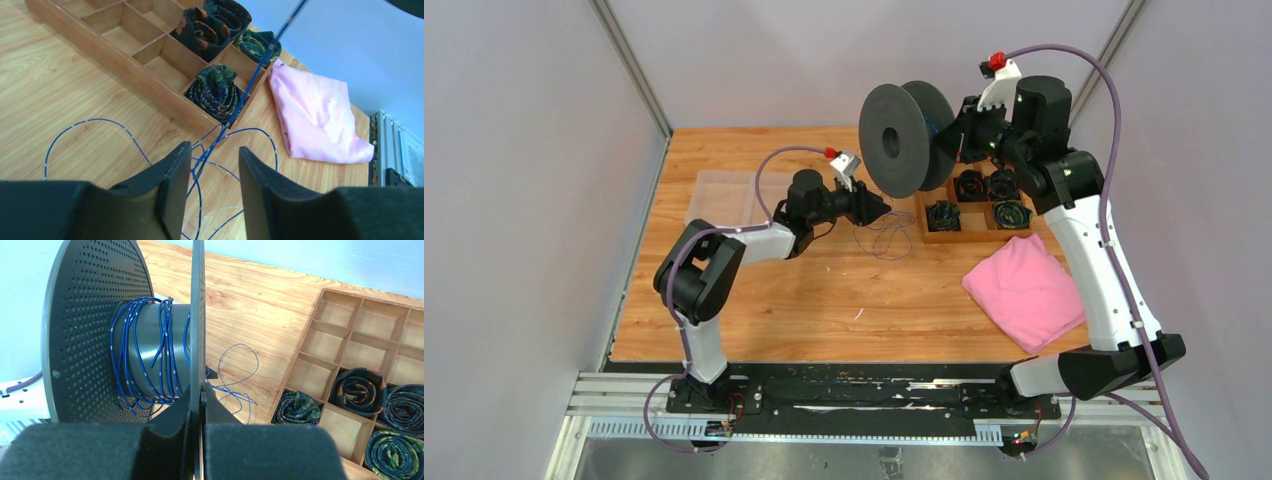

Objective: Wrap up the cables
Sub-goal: Wrap the cable around the cable reel.

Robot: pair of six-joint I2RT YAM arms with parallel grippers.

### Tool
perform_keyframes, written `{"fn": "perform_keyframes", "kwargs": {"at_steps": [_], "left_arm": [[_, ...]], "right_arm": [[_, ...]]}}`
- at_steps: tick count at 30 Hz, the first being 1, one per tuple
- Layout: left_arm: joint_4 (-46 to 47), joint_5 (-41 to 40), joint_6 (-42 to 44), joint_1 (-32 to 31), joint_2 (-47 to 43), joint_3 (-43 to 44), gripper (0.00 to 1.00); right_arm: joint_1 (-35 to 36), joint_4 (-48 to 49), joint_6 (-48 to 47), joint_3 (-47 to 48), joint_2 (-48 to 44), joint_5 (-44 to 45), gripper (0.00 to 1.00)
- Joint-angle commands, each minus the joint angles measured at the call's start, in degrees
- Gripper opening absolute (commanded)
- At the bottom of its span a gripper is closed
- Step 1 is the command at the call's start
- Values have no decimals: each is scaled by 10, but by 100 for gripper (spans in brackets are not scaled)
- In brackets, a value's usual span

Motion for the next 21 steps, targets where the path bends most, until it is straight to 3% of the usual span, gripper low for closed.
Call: {"fn": "perform_keyframes", "kwargs": {"at_steps": [1, 4, 12, 21], "left_arm": [[40, -10, 5, -3, 23, 22, 47], [64, -8, -6, -4, 40, 27, 45], [107, 16, -22, -11, 31, -12, 1], [-16, 23, 69, -62, -85, -85, 0]], "right_arm": [[-10, 32, 26, 24, -19, -22, 1], [-13, 32, 28, 24, -20, -22, 1], [-22, 32, 21, 31, -17, 1, 1], [-23, 39, -8, 28, 2, 124, 1]]}}
